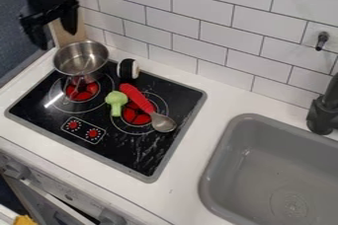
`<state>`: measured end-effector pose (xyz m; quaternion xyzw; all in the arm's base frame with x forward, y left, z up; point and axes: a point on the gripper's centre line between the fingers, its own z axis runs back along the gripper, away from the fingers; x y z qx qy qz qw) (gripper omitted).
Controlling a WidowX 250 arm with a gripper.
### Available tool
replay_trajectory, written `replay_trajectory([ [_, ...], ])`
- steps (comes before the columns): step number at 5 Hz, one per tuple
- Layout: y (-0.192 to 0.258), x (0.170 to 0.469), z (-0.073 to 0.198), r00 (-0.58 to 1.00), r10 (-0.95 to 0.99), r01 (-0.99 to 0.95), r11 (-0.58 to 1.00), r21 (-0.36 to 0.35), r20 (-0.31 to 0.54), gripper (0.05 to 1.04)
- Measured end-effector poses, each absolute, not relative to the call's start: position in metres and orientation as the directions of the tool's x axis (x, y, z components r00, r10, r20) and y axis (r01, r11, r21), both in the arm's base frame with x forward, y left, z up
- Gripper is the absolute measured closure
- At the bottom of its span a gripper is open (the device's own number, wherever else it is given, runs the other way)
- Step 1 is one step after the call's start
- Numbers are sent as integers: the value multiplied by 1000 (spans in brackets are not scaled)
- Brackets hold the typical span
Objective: Moved the silver pot to the bottom right of the stove
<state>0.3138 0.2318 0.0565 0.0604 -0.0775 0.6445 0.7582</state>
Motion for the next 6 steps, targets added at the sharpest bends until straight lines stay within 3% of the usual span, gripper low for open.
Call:
replay_trajectory([
  [1, 238, 309, 30, 217, 961, -976, 213, 38, 172, 83],
  [2, 235, 312, 19, 262, 955, -965, 261, 25, 141, 83],
  [4, 231, 307, -11, 313, 946, -949, 308, 66, 87, 83],
  [5, 236, 303, -20, 302, 947, -951, 291, 106, 108, 130],
  [6, 235, 306, -22, 284, 952, -958, 276, 81, 116, 417],
])
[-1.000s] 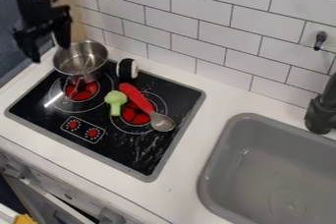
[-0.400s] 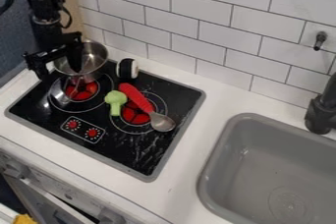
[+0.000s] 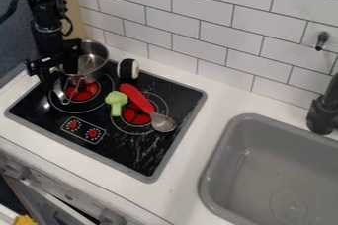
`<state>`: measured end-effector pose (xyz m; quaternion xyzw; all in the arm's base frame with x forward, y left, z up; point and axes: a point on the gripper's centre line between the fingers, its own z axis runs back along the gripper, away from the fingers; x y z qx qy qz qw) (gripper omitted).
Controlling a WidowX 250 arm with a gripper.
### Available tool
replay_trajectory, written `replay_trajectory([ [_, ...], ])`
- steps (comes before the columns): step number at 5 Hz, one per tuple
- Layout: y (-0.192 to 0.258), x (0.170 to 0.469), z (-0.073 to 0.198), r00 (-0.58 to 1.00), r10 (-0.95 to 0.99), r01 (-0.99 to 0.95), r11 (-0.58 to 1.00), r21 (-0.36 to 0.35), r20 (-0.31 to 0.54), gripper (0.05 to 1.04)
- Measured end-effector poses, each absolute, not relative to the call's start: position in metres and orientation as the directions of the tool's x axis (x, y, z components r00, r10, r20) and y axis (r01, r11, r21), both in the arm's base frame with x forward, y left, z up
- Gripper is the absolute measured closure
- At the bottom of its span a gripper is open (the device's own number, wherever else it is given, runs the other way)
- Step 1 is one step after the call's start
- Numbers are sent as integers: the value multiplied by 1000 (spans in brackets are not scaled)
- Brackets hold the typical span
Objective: Moved the silver pot to the bottom right of the stove
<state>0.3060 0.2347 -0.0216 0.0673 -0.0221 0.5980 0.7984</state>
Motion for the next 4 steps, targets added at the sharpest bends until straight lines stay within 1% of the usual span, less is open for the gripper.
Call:
replay_trajectory([
  [1, 233, 305, -24, 284, 950, -958, 275, 82, 130, 723],
  [2, 232, 307, -22, 289, 948, -957, 281, 74, 136, 925],
  [3, 228, 308, -8, 284, 949, -959, 281, 39, 136, 998],
  [4, 228, 306, 11, 257, 955, -966, 258, 13, 150, 1005],
])
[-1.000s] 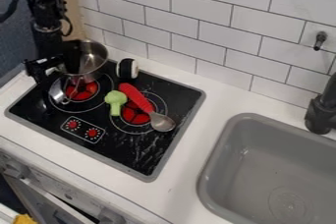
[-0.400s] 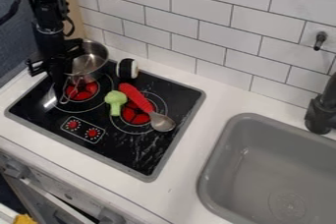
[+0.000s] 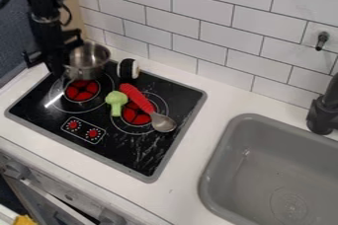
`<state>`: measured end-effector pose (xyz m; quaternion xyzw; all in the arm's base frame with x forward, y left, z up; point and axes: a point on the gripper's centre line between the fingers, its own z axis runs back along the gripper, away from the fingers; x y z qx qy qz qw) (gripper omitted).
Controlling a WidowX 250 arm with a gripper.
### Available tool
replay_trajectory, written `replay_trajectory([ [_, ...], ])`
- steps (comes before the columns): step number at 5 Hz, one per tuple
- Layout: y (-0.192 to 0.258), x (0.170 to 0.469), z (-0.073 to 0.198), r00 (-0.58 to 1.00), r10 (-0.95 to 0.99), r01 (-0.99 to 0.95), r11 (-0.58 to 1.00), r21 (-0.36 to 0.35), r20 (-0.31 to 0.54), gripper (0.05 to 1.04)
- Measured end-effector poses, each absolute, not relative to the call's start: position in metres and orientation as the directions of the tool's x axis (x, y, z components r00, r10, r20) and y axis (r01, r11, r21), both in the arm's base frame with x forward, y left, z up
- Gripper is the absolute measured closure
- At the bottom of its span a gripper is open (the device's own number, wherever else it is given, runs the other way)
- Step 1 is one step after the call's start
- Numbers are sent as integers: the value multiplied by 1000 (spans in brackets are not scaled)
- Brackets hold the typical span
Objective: Moved the silver pot to the bottom right of the stove
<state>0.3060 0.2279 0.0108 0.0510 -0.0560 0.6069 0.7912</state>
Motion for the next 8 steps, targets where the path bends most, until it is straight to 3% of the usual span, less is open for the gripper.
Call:
replay_trajectory([
  [2, 216, 296, 74, 174, 964, -973, 199, -113, 201, 1005],
  [3, 191, 286, 98, 155, 974, -966, 185, -182, 168, 1005],
  [5, 98, 254, 102, 232, 970, -937, 242, -251, 72, 1005],
  [7, 44, 207, 66, 321, 947, -923, 308, -229, -23, 1005],
  [8, 21, 198, 48, 422, 906, -886, 409, -217, -17, 1005],
])
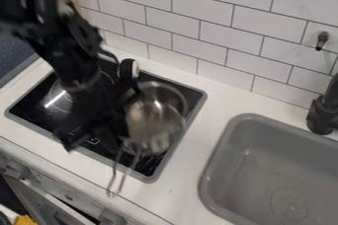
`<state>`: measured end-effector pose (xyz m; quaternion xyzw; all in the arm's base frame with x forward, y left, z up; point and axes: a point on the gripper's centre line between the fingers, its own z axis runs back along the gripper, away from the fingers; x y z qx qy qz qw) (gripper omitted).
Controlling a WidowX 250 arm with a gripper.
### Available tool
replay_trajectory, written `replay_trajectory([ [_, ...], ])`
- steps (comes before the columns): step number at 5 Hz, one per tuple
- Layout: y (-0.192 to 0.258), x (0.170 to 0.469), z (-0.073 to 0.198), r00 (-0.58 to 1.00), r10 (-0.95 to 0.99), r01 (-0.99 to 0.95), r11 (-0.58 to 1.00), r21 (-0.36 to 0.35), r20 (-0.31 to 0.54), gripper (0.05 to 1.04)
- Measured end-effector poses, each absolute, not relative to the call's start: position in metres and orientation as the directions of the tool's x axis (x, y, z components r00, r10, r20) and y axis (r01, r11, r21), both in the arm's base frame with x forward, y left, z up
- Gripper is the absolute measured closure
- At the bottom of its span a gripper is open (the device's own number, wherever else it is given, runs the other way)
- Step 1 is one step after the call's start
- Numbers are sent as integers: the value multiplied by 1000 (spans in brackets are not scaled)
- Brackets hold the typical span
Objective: Moved the silver pot to the bottom right of the stove
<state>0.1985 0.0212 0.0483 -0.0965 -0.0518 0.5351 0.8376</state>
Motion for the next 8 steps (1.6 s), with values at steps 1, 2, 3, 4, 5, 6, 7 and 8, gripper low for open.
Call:
replay_trajectory([
  [1, 3, 194, 26, 483, 875, -864, 472, -175, -28, 1005],
  [2, -11, 197, 8, 514, 858, -851, 509, -133, -10, 1005],
  [3, -10, 205, -5, 505, 863, -858, 501, -110, -6, 1005],
  [4, -6, 216, -15, 494, 869, -866, 493, -83, 9, 1005],
  [5, -1, 223, -14, 472, 882, -879, 471, -80, 7, 1005],
  [6, 0, 225, -19, 469, 883, -882, 468, -59, 6, 973],
  [7, 1, 223, -24, 456, 890, -890, 456, -19, 6, 786],
  [8, 2, 224, -26, 454, 891, -891, 454, -8, 16, 485],
])
